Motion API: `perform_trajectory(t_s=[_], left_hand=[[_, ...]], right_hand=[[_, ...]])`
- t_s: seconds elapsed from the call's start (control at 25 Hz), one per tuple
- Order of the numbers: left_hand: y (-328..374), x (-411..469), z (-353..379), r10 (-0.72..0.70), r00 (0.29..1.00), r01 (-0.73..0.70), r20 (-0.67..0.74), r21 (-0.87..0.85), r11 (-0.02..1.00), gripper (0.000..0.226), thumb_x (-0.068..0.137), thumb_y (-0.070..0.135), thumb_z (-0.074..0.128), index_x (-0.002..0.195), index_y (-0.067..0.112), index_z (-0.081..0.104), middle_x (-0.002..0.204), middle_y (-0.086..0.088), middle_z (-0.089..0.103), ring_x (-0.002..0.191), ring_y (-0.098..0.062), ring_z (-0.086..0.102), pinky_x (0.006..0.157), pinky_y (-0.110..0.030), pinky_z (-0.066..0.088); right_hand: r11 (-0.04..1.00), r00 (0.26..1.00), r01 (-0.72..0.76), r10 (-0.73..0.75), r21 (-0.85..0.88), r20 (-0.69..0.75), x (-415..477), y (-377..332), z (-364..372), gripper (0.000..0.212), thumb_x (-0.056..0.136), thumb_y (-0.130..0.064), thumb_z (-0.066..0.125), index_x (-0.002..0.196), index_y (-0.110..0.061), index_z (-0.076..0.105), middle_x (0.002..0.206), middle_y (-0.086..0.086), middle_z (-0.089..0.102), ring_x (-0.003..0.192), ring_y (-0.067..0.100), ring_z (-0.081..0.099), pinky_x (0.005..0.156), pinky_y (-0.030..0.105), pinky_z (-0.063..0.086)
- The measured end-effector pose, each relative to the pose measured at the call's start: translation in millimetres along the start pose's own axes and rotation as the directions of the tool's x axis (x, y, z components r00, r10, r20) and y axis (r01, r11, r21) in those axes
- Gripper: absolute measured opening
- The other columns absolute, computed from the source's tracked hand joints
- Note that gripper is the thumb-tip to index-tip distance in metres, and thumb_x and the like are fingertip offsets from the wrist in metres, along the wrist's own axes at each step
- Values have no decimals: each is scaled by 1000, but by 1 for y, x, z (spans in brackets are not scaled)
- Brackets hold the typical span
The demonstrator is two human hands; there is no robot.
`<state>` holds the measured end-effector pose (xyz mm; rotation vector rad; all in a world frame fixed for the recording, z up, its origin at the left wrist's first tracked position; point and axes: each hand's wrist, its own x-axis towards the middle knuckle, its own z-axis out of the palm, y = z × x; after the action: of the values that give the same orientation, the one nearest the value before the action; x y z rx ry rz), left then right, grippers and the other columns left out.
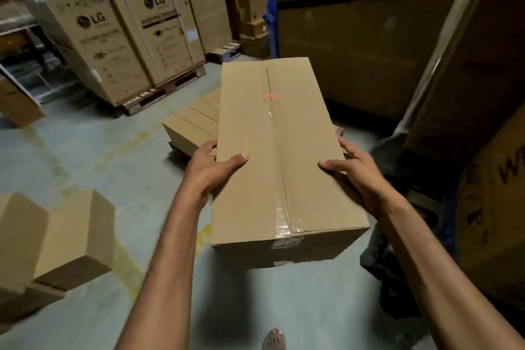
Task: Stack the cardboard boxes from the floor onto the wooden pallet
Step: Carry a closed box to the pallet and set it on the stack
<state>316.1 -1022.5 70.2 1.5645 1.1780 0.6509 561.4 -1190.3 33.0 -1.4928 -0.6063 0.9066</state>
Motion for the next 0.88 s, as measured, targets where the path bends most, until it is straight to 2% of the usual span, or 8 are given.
perform_trajectory(t_s=[0.08, 0.2, 0.32, 0.4, 0.52, 0.6, 0.68, 0.88], left_hand=[[13, 44, 12, 5, 998, -5, 70, 2, 1000, 54, 79, 33, 88, 126, 24, 63, 102, 12, 72, 92, -4, 68, 72, -21, 51], [43, 113, 36, -17, 978, 7, 209, 47, 999, 43, 87, 32, 82, 122, 26, 59, 97, 7, 69, 86, -7, 66, 64, -22, 48], [68, 177, 71, -35, 954, 2, 296, 111, 994, 38, 89, 36, 78, 120, 23, 60, 101, 2, 71, 84, -11, 66, 63, -25, 47], [83, 220, 101, -33, 941, -17, 336, 144, 989, 31, 91, 39, 75, 112, 27, 56, 85, 6, 65, 72, -8, 58, 61, -26, 43], [103, 288, 153, -58, 916, -41, 397, 235, 971, 46, 89, 46, 73, 122, 16, 62, 56, 11, 53, 49, -7, 45, 50, -24, 35], [121, 335, 194, -68, 908, -53, 413, 275, 960, 30, 92, 43, 70, 101, 16, 62, 49, 13, 51, 40, -3, 44, 42, -18, 34], [143, 379, 236, -86, 900, -55, 428, 306, 951, 28, 95, 43, 68, 95, 16, 61, 59, 10, 60, 37, 0, 50, 36, -15, 34], [202, 479, 325, -116, 887, -33, 448, 310, 950, 38, 93, 45, 71, 113, 13, 67, 87, -3, 73, 48, -3, 64, 37, -15, 39]], right_hand=[[998, 999, 11, -13, -58, -41, 29, -18, -7, 62, 86, -3, 76, 137, -33, 60, 114, -6, 72, 105, 17, 70, 92, 33, 57], [997, 996, -10, 3, -78, -88, 77, -45, -26, 52, 88, -4, 75, 128, -32, 57, 108, -8, 70, 91, 7, 70, 71, 18, 54], [987, 990, -57, 37, -152, -135, 130, -62, -54, 60, 84, -16, 82, 138, -26, 57, 119, -4, 71, 94, 8, 71, 71, 19, 52], [983, 978, -108, 78, -147, -191, 167, -71, -79, 62, 83, -20, 83, 139, -26, 57, 117, -3, 71, 95, 13, 72, 72, 25, 54], [985, 969, -130, 102, -114, -227, 227, -82, -126, 49, 86, -17, 80, 131, -27, 61, 100, -7, 73, 69, 3, 74, 54, 17, 54], [978, 966, -159, 125, -135, -228, 276, -92, -160, 45, 86, -19, 80, 128, -25, 64, 98, -8, 74, 66, 0, 73, 51, 14, 52], [970, 960, -196, 159, -147, -231, 328, -102, -195, 46, 85, -21, 81, 128, -22, 66, 102, -5, 75, 74, 4, 75, 57, 17, 54], [951, 945, -279, 247, -136, -216, 452, -140, -268, 41, 87, -20, 79, 126, -19, 67, 111, 3, 75, 92, 17, 73, 66, 27, 55]])
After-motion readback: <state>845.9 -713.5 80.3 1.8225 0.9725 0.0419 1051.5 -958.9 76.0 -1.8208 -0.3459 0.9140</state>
